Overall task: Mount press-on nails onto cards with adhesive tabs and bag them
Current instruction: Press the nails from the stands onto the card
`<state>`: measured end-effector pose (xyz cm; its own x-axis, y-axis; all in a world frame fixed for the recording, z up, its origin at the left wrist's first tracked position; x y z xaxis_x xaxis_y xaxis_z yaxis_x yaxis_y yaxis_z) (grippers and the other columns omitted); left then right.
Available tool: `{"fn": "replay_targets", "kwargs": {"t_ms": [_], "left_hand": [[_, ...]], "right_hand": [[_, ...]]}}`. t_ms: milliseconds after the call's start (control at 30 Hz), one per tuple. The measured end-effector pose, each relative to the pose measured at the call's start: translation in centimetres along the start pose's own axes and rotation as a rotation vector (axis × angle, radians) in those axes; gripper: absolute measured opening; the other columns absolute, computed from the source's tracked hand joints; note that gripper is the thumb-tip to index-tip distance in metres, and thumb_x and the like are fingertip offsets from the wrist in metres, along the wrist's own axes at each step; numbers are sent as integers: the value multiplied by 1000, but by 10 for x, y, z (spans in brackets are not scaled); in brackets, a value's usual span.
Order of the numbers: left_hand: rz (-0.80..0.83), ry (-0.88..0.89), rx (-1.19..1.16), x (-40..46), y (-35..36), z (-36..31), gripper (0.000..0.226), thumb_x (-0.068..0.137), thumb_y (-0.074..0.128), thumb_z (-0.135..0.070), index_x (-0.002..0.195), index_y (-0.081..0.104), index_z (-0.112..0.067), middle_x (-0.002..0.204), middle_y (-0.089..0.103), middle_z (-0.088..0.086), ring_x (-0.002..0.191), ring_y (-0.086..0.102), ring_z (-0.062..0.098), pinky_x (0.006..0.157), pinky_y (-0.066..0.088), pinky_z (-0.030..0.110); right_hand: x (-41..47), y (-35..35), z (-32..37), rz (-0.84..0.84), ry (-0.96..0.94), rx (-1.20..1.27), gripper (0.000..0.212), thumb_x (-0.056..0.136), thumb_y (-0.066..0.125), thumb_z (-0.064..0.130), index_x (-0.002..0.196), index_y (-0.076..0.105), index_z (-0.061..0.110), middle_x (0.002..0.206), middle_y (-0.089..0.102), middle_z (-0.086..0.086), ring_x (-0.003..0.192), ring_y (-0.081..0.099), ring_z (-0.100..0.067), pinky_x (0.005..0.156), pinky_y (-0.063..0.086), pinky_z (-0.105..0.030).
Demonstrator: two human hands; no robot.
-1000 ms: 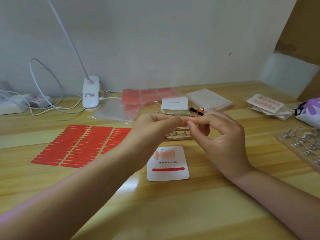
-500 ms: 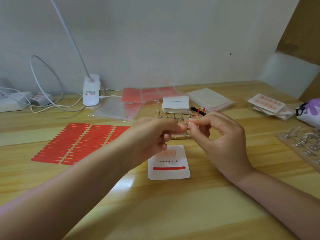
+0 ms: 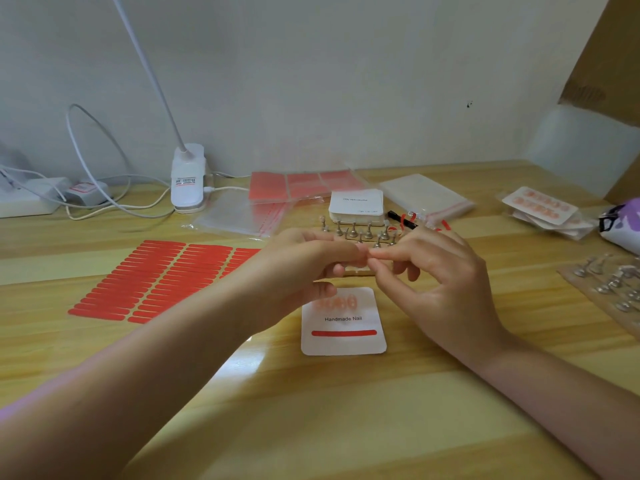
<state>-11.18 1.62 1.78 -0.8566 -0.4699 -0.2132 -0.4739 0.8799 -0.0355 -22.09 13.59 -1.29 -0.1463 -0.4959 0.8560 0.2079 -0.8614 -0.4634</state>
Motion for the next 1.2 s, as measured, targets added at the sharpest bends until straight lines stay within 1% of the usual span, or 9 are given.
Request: {"fn": "replay_targets", "kwargs": {"t_ms": [167, 267, 400, 533, 667, 767, 900, 1067, 1200], "left_hand": [[148, 2, -18, -3, -6, -1, 19, 86, 58, -8, 71, 66, -14, 72, 61, 0, 55, 45, 6, 52, 41, 17], [196, -3, -17, -4, -8, -1, 14, 85, 57, -10, 73, 63, -13, 68, 60, -2, 53, 43, 5, 51, 41, 15], [207, 3, -30, -7, -5, 2, 16, 89, 54, -13, 75, 62, -11, 63, 58, -4, 48, 40, 5, 46, 39, 14], [40, 169, 303, -8, -9, 8, 13, 89, 58, -20, 82, 67, -14, 59, 61, -11, 47, 47, 3, 48, 40, 12], [-44, 517, 767, -12, -19, 20, 8, 82, 65, -24, 84, 63, -32, 81, 62, -14, 75, 53, -1, 64, 38, 7], [-36, 588, 939, -15, -18, 31, 18, 84, 63, -34, 99, 67, -26, 96, 58, -16, 91, 50, -1, 76, 40, 13], [-63, 651, 992, -16, -16, 36, 24, 83, 67, -28, 105, 70, -19, 103, 60, -8, 97, 48, 4, 83, 39, 20], [-57, 636, 992, -16, -17, 38, 23, 83, 66, -31, 105, 70, -25, 101, 57, -12, 96, 49, 4, 82, 42, 24], [-59, 650, 999, -15, -18, 40, 23, 83, 67, -33, 105, 70, -26, 99, 56, -15, 95, 49, 3, 79, 44, 23]], "right_hand": [[0, -1, -1, 28, 25, 152, 8, 78, 72, 14, 84, 72, 8, 66, 58, 1, 58, 47, -8, 59, 44, -26], [0, 0, -1, 37, 6, 182, 13, 76, 71, 10, 89, 72, 7, 70, 58, 3, 61, 50, -6, 61, 45, -23], [0, 0, -1, 48, -27, 157, 9, 78, 71, 9, 85, 73, 4, 69, 62, 0, 60, 53, -9, 61, 46, -26], [-2, 0, -2, 74, 38, 176, 5, 80, 68, 9, 80, 72, 5, 66, 57, 3, 59, 51, -11, 62, 44, -23], [-5, 0, -8, 195, 147, 190, 7, 77, 67, 12, 73, 71, 7, 66, 57, 8, 60, 51, -7, 61, 45, -25], [-7, 0, -10, 294, 206, 191, 11, 77, 66, 17, 76, 73, 10, 68, 58, 12, 63, 53, -6, 62, 46, -25], [-7, -1, -9, 386, 182, 123, 10, 76, 68, 18, 79, 75, 12, 72, 65, 6, 65, 56, -9, 63, 47, -28], [-6, -1, -7, 424, 148, 90, 11, 75, 68, 19, 81, 76, 13, 73, 66, 2, 65, 59, -15, 65, 48, -36], [-6, -1, -6, 442, 136, 78, 11, 74, 69, 21, 80, 76, 14, 71, 64, 4, 67, 59, -12, 66, 46, -33]]}}
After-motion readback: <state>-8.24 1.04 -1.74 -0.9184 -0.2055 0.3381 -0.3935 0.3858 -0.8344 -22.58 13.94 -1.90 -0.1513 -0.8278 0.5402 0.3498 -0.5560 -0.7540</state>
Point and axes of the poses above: each hand's wrist, its own x-axis towards the middle knuckle, its own y-axis out of the palm, z = x × y, the point moved 1 cm from there along x, towards the middle knuckle
